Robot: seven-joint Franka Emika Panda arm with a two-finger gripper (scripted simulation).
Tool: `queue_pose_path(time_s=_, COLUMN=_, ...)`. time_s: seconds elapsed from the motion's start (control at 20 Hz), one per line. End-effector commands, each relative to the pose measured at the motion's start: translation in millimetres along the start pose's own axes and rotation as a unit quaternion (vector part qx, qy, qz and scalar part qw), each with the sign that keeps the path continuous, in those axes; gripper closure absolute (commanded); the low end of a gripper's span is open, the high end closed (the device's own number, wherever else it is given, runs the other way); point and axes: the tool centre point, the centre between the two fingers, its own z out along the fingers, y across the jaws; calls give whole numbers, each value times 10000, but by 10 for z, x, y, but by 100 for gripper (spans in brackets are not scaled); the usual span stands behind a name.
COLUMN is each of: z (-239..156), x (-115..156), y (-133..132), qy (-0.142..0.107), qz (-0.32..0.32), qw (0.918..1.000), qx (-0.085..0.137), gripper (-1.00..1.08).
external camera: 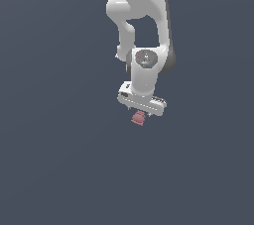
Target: Pick up the object and move it to a goal position.
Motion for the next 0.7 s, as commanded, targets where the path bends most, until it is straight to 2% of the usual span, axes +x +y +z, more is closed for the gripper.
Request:
queue_pose_path(time_s=0.0, z=46, x=-33, y=-11, qy=-5, qz=140, qw=9999, qx=-9, gripper=-92)
queue_pose_path(time_s=0.65, z=178, x=-74, y=-23, qy=-14, qz=267, qw=9996, qx=-19, gripper=-92)
